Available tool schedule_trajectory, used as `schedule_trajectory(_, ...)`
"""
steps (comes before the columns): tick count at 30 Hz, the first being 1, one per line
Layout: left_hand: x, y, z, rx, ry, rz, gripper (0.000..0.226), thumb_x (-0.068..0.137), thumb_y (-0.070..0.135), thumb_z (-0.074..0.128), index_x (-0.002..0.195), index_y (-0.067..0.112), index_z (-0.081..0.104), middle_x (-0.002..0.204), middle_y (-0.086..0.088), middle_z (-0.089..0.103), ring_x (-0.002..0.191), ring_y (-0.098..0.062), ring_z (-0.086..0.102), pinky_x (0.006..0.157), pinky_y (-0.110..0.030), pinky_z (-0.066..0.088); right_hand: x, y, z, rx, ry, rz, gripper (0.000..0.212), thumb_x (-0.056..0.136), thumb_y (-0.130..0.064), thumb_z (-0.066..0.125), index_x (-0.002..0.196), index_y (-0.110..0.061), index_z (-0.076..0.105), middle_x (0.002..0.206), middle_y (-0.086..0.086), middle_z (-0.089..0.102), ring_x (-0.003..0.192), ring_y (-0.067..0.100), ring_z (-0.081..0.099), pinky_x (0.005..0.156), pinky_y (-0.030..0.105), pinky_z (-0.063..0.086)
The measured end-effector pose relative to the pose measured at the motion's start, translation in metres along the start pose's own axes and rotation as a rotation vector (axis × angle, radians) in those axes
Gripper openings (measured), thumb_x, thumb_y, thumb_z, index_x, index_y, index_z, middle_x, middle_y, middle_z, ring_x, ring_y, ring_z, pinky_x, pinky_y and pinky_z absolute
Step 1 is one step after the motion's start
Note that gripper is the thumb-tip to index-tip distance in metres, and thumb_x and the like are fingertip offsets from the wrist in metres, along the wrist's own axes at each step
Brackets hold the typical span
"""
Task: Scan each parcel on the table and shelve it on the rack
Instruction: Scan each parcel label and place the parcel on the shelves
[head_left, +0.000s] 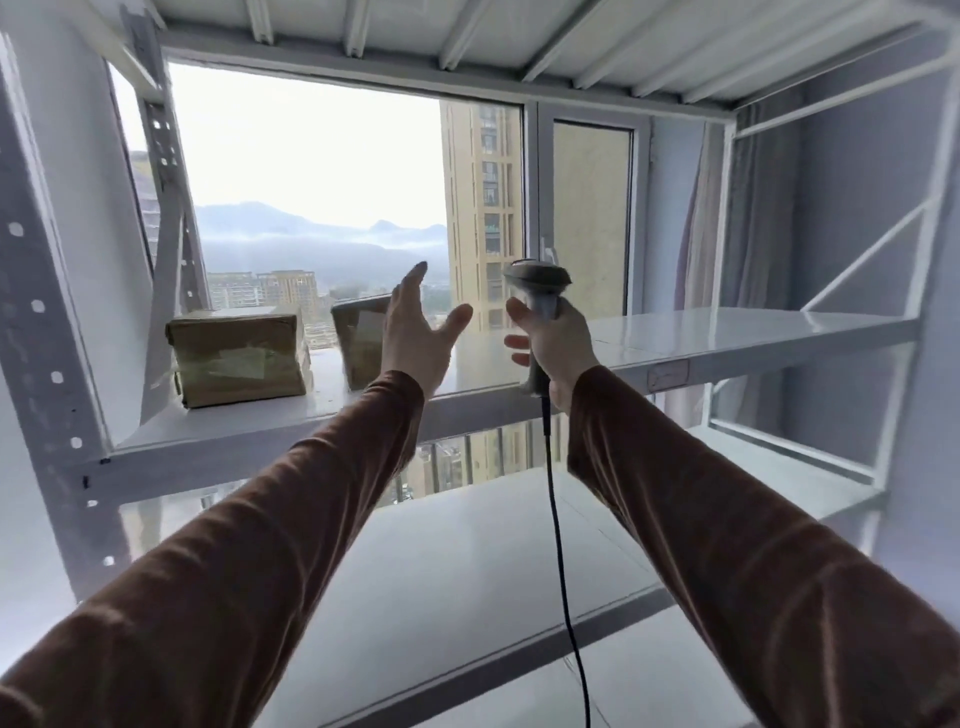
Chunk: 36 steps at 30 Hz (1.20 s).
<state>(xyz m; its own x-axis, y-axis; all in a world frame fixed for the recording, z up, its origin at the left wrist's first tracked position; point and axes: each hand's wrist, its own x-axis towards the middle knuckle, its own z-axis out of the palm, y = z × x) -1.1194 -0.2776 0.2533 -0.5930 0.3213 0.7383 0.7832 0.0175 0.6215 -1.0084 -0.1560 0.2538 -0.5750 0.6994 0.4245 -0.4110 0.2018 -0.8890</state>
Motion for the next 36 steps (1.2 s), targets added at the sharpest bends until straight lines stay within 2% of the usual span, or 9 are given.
schedule_trajectory(7,-0.054,0.063,0.125,-0.402,-0.303,-0.085,0.055,0.099,0.03,0.07,0.147,0.01,0.051,0.149,-0.007,0.056,0.134,-0.022,0.056,0.111,-0.039,0.048,-0.044,-0.007,-0.135,-0.311,0.315,-0.205,0.037,0.093,-0.031,0.075,0.123,-0.014,0.062,0.104,0.007,0.073,0.077,0.021,0.07,0.053,0.018,0.052)
schedule_trajectory(10,-0.086,0.097,0.188,-0.573,-0.435,-0.154,0.05,0.099,0.021,0.069,0.145,0.007,0.052,0.143,-0.007,0.06,0.127,-0.022,0.061,0.104,-0.028,0.051,-0.069,-0.011,-0.204,-0.467,0.464,-0.224,0.036,0.091,-0.032,0.076,0.12,-0.014,0.063,0.104,0.008,0.073,0.087,0.03,0.071,0.067,0.038,0.061)
schedule_trajectory(12,-0.11,0.124,0.228,-0.64,-0.512,-0.176,0.046,0.1,0.015,0.068,0.142,0.003,0.054,0.133,-0.008,0.064,0.116,-0.019,0.063,0.084,-0.008,0.051,-0.089,-0.018,-0.251,-0.528,0.555,-0.211,0.034,0.091,-0.033,0.076,0.119,-0.016,0.063,0.105,0.005,0.073,0.095,0.03,0.071,0.083,0.053,0.06)
schedule_trajectory(17,-0.179,0.2,0.32,-0.718,-0.696,-0.171,0.042,0.1,0.024,0.068,0.138,0.008,0.06,0.127,-0.004,0.069,0.096,-0.004,0.065,0.067,0.0,0.046,-0.145,-0.046,-0.367,-0.703,0.783,-0.161,0.035,0.089,-0.04,0.072,0.116,-0.019,0.062,0.104,0.007,0.073,0.094,0.038,0.07,0.084,0.058,0.057)
schedule_trajectory(21,-0.237,0.264,0.385,-0.793,-0.85,-0.17,0.045,0.1,0.025,0.068,0.141,0.01,0.058,0.136,-0.006,0.066,0.115,-0.013,0.066,0.096,-0.015,0.049,-0.192,-0.069,-0.459,-0.747,0.941,-0.139,0.028,0.091,-0.039,0.071,0.109,-0.02,0.062,0.087,-0.005,0.07,0.066,0.018,0.067,0.075,0.051,0.06)
schedule_trajectory(25,-0.298,0.335,0.451,-0.845,-0.976,-0.149,0.047,0.101,0.027,0.067,0.144,0.011,0.055,0.143,-0.006,0.062,0.115,-0.01,0.061,0.088,-0.013,0.044,-0.244,-0.091,-0.555,-0.783,1.049,-0.121,0.028,0.094,-0.037,0.071,0.112,-0.018,0.062,0.087,-0.006,0.069,0.062,0.013,0.065,0.073,0.043,0.059)
schedule_trajectory(30,-0.377,0.431,0.536,-0.874,-1.105,-0.121,0.051,0.102,0.028,0.065,0.147,0.011,0.051,0.147,-0.007,0.058,0.116,-0.011,0.059,0.087,-0.014,0.046,-0.308,-0.122,-0.682,-0.8,1.156,-0.069,0.033,0.096,-0.036,0.07,0.118,-0.014,0.061,0.101,0.006,0.071,0.084,0.028,0.069,0.084,0.051,0.058)
schedule_trajectory(33,-0.423,0.48,0.583,-0.888,-1.167,-0.126,0.05,0.102,0.028,0.064,0.147,0.012,0.051,0.147,-0.007,0.058,0.116,-0.011,0.059,0.074,-0.006,0.044,-0.34,-0.135,-0.751,-0.794,1.198,-0.045,0.031,0.095,-0.033,0.07,0.116,-0.012,0.06,0.088,-0.001,0.067,0.068,0.02,0.064,0.078,0.048,0.058)
schedule_trajectory(36,-0.464,0.52,0.621,-0.878,-1.232,-0.133,0.05,0.103,0.029,0.063,0.147,0.012,0.051,0.145,-0.008,0.059,0.116,-0.012,0.058,0.093,-0.02,0.045,-0.367,-0.141,-0.811,-0.799,1.229,-0.001,0.03,0.095,-0.034,0.071,0.115,-0.013,0.06,0.087,-0.004,0.066,0.062,0.015,0.062,0.072,0.042,0.055)
